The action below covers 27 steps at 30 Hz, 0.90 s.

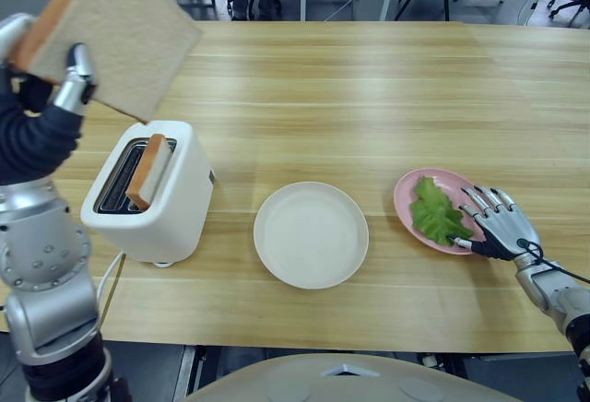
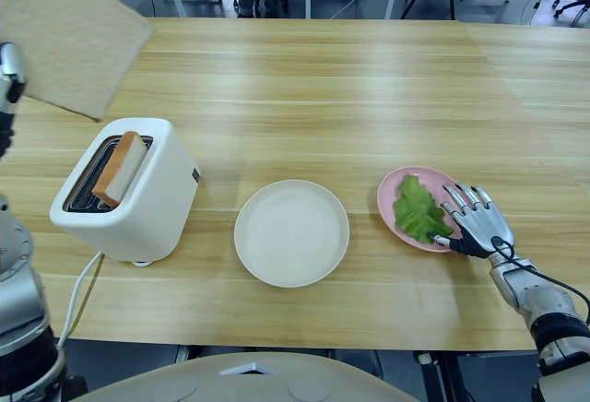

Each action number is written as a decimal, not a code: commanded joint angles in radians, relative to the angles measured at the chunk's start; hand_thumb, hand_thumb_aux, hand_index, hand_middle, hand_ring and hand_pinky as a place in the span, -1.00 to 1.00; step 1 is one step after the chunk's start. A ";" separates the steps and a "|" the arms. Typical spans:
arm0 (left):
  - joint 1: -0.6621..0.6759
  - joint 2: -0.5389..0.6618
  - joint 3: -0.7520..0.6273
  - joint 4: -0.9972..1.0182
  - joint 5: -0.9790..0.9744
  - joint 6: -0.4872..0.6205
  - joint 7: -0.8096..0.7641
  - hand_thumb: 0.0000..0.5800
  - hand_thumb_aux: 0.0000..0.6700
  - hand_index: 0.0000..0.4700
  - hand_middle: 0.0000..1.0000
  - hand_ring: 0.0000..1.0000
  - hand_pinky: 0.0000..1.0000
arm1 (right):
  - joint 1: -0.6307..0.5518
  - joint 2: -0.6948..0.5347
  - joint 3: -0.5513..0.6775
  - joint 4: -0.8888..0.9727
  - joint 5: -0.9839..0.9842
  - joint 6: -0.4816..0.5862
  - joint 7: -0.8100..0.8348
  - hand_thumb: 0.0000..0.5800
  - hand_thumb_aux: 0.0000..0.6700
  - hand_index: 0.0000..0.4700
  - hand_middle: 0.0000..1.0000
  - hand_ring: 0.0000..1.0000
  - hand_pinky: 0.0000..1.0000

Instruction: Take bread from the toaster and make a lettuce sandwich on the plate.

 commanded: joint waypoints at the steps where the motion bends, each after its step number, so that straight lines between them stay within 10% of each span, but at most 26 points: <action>1: -0.008 -0.048 -0.133 -0.009 -0.031 0.039 -0.067 1.00 1.00 0.96 1.00 1.00 1.00 | -0.002 0.019 0.064 0.062 0.027 -0.033 0.012 0.90 0.56 0.53 -1.00 -1.00 -1.00; 5: 0.019 -0.109 -0.267 0.051 -0.023 0.039 -0.102 1.00 1.00 0.96 1.00 1.00 1.00 | -0.015 0.021 0.100 0.075 0.054 -0.063 0.008 1.00 1.00 0.96 -1.00 -1.00 -1.00; 27: 0.099 -0.032 -0.739 0.710 0.033 0.091 -0.444 1.00 1.00 0.96 1.00 1.00 1.00 | 0.044 -0.075 0.029 -0.197 0.240 -0.168 0.030 1.00 1.00 0.96 -1.00 -1.00 -1.00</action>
